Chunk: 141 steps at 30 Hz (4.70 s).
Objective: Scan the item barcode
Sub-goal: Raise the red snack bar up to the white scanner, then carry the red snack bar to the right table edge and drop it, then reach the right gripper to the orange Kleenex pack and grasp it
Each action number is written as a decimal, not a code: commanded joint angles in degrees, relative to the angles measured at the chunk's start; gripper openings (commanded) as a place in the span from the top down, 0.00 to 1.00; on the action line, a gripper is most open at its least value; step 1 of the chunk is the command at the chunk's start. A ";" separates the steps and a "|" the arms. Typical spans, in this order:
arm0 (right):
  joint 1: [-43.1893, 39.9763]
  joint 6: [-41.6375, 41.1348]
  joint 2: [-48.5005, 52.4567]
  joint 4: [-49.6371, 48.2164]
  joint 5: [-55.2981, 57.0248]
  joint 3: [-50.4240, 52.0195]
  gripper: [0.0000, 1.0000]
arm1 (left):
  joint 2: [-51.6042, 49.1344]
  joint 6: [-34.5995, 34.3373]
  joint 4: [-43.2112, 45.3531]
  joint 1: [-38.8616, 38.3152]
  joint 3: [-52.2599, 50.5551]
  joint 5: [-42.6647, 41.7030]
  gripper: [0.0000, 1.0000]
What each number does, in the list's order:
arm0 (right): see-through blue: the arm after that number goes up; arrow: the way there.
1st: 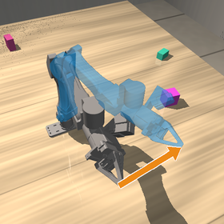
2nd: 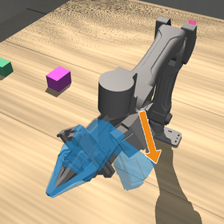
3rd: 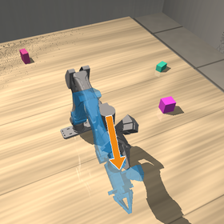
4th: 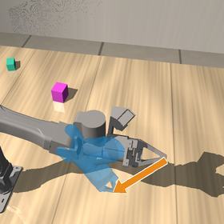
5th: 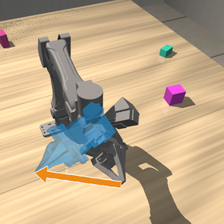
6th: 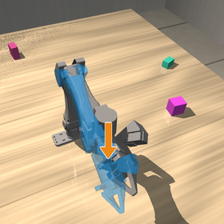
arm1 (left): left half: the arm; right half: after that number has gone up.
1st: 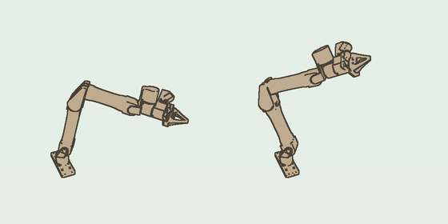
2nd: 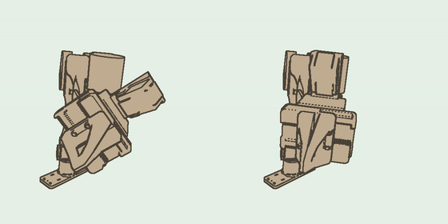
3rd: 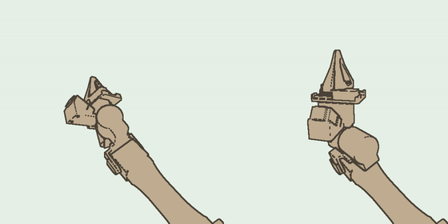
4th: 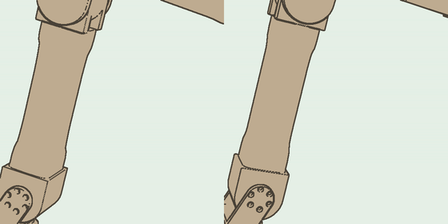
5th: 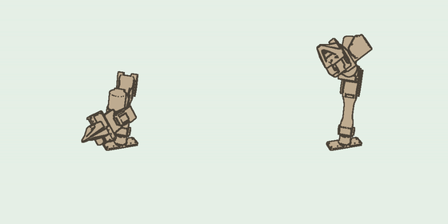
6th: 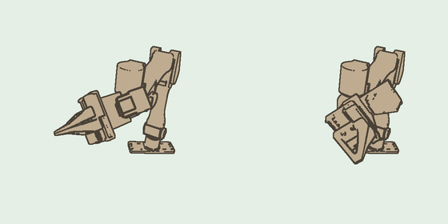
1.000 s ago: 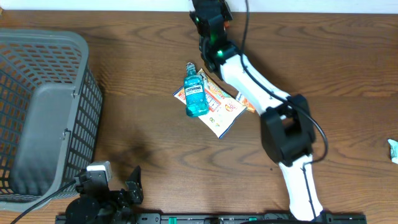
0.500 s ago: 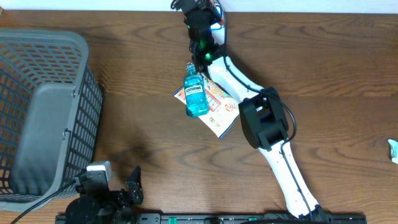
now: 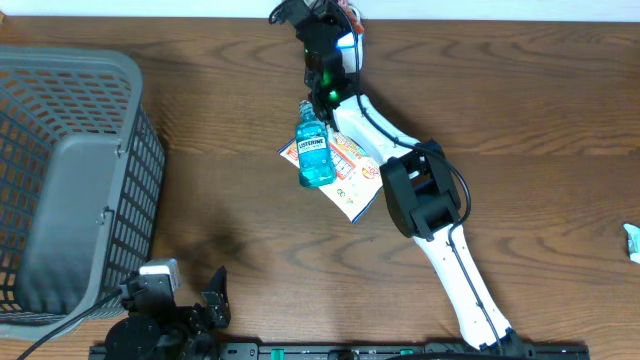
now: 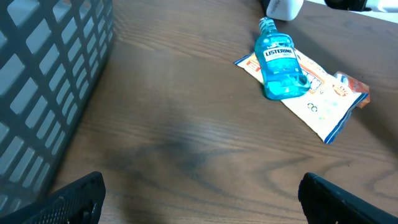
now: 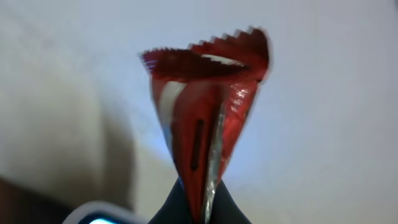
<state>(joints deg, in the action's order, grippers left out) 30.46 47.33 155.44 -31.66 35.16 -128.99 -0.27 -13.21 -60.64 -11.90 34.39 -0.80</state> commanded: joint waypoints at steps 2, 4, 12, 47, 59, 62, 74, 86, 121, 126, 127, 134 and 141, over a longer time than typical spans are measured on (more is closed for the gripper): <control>-0.76 1.66 0.98 -0.83 -3.34 -1.68 0.99 | 0.00 0.92 0.00 -0.24 0.22 -0.07 0.01; -1.09 1.64 1.31 -0.70 -3.80 -1.68 0.99 | 0.00 0.92 0.00 -0.24 0.22 -0.07 0.01; -0.96 1.44 3.17 1.86 -3.10 -1.66 0.99 | 0.00 0.92 0.00 -0.24 0.22 -0.07 0.01; -39.89 -80.11 -13.60 106.33 24.79 7.23 0.99 | 0.00 0.92 0.00 -0.24 0.22 -0.07 0.01; -56.41 -79.87 -14.75 103.21 10.58 15.91 0.99 | 0.00 0.92 0.00 -0.24 0.22 -0.07 0.01; -57.44 -80.17 -17.62 105.26 10.16 13.62 0.99 | 0.00 0.92 0.00 -0.24 0.22 -0.07 0.01; -55.52 -79.84 -41.62 104.80 -28.92 12.04 0.01 | 0.00 0.92 0.00 -0.24 0.22 -0.07 0.01; -33.42 -79.71 -46.03 108.48 -51.95 17.18 0.01 | 0.00 0.92 0.00 -0.24 0.22 -0.07 0.01; -20.28 -88.83 -46.03 59.08 -42.51 64.50 0.25 | 0.00 0.92 0.00 -0.24 0.22 -0.07 0.01; -20.02 -88.83 -46.01 58.90 -43.04 64.65 0.42 | 0.00 0.92 0.00 -0.24 0.22 -0.07 0.01; -19.82 -88.83 -46.03 58.90 -43.15 64.67 0.46 | 0.00 0.92 0.00 -0.24 0.22 -0.07 0.01; -19.10 -88.85 -46.01 58.84 -43.21 65.00 0.74 | 0.00 0.92 0.00 -0.24 0.22 -0.07 0.01; -19.65 -84.87 -46.03 58.88 -50.88 65.02 0.99 | 0.00 0.92 0.00 -0.24 0.22 -0.07 0.01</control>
<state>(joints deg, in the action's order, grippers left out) 11.05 -40.38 108.71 26.70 -10.35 -65.39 -0.27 -13.21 -60.64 -11.90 34.39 -0.80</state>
